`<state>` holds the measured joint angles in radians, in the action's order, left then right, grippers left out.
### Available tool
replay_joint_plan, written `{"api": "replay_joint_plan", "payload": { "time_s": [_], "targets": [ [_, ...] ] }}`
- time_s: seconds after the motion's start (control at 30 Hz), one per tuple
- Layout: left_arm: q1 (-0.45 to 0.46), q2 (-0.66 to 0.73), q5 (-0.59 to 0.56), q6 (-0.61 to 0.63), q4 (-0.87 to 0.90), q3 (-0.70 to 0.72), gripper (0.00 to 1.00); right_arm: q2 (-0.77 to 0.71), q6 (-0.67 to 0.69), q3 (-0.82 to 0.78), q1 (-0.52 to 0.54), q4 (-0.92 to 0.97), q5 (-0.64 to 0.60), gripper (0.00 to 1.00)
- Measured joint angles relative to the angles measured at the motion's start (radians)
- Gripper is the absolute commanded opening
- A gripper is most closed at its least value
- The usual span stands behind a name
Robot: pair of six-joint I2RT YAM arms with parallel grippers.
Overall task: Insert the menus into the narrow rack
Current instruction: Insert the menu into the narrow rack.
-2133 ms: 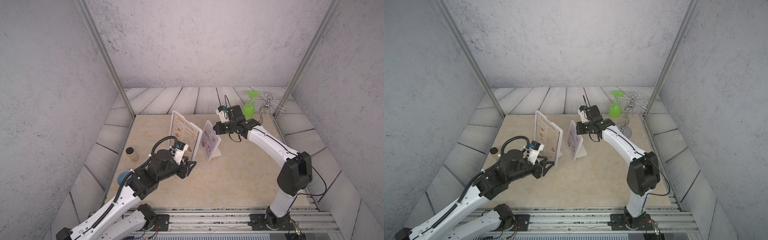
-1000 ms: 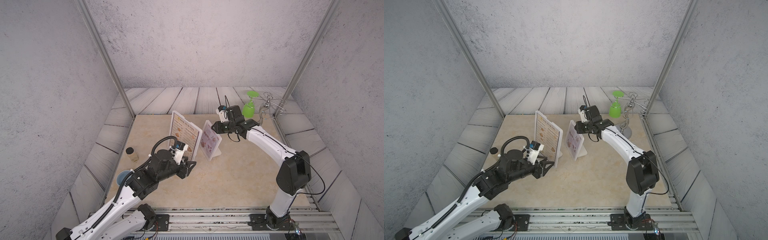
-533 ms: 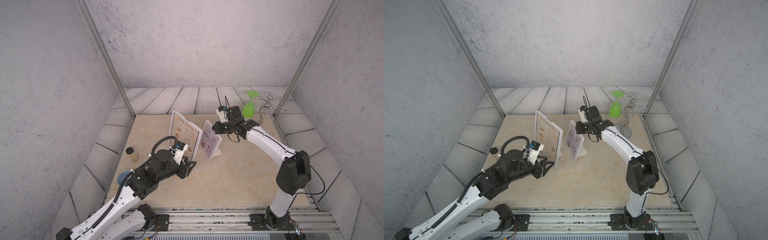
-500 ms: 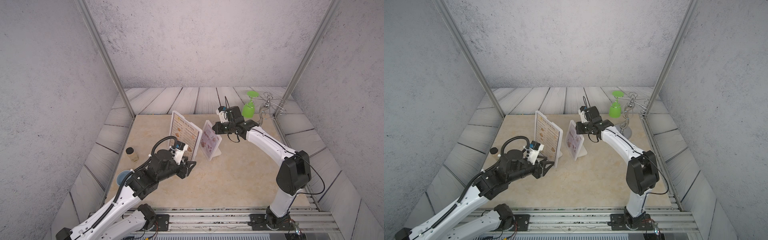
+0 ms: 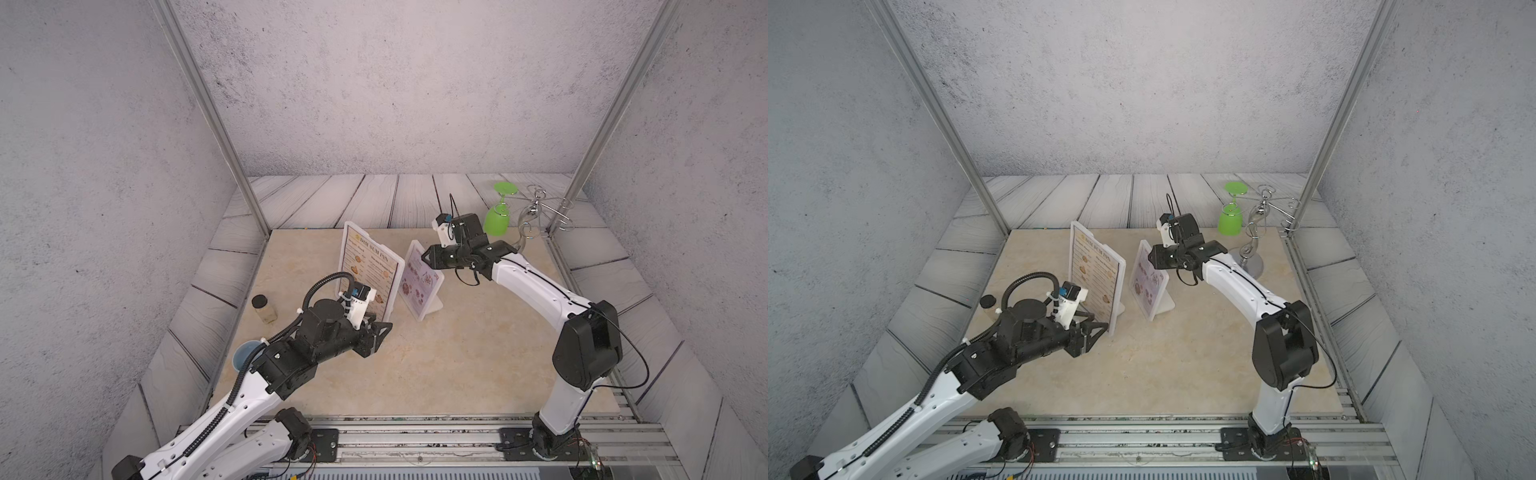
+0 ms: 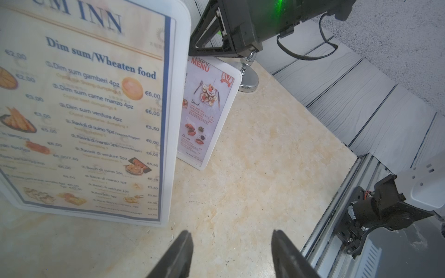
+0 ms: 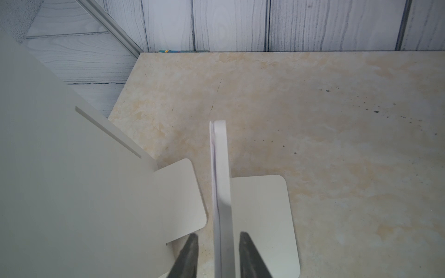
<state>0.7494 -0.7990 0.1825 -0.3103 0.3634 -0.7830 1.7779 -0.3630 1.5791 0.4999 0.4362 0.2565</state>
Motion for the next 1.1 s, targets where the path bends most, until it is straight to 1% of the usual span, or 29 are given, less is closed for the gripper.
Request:
{"api": "replay_joint_plan", "payload": {
  "time_s": [0.2, 0.37, 0.57, 0.7, 0.8, 0.87, 0.9, 0.93, 0.97, 1.0, 1.1],
  "targets": [
    [0.0, 0.0, -0.018, -0.001, 0.001, 0.0, 0.59, -0.007, 0.008, 0.008, 0.0, 0.009, -0.023, 0.46],
    [0.0, 0.002, -0.046, -0.004, 0.006, -0.009, 0.6, -0.06, 0.019, 0.007, -0.01, 0.024, -0.053, 0.54],
    [0.0, -0.003, -0.085, 0.0, 0.008, -0.05, 0.63, -0.212, 0.034, -0.041, -0.017, 0.019, -0.102, 0.68],
    [0.001, -0.023, -0.119, 0.007, 0.02, -0.103, 0.66, -0.313, 0.043, -0.111, -0.019, 0.015, -0.151, 0.77],
    [0.001, -0.035, -0.156, 0.02, 0.032, -0.142, 0.69, -0.367, 0.049, -0.173, -0.02, 0.011, -0.187, 0.87],
    [0.001, -0.042, -0.183, 0.028, 0.038, -0.164, 0.72, -0.398, 0.052, -0.216, -0.024, 0.008, -0.204, 0.92],
    [0.002, -0.046, -0.201, 0.037, 0.042, -0.179, 0.81, -0.41, 0.054, -0.235, -0.026, 0.008, -0.209, 0.94],
    [0.002, -0.053, -0.218, 0.045, 0.045, -0.194, 0.94, -0.421, 0.056, -0.251, -0.029, 0.009, -0.212, 0.96],
    [0.002, -0.06, -0.234, 0.048, 0.047, -0.209, 0.98, -0.431, 0.059, -0.264, -0.032, 0.009, -0.217, 0.97],
    [0.003, -0.069, -0.252, 0.055, 0.05, -0.227, 1.0, -0.443, 0.06, -0.278, -0.036, 0.008, -0.223, 0.98],
    [0.004, -0.105, -0.302, 0.079, 0.058, -0.285, 1.0, -0.487, 0.056, -0.319, -0.061, 0.008, -0.226, 0.99]
  ]
}}
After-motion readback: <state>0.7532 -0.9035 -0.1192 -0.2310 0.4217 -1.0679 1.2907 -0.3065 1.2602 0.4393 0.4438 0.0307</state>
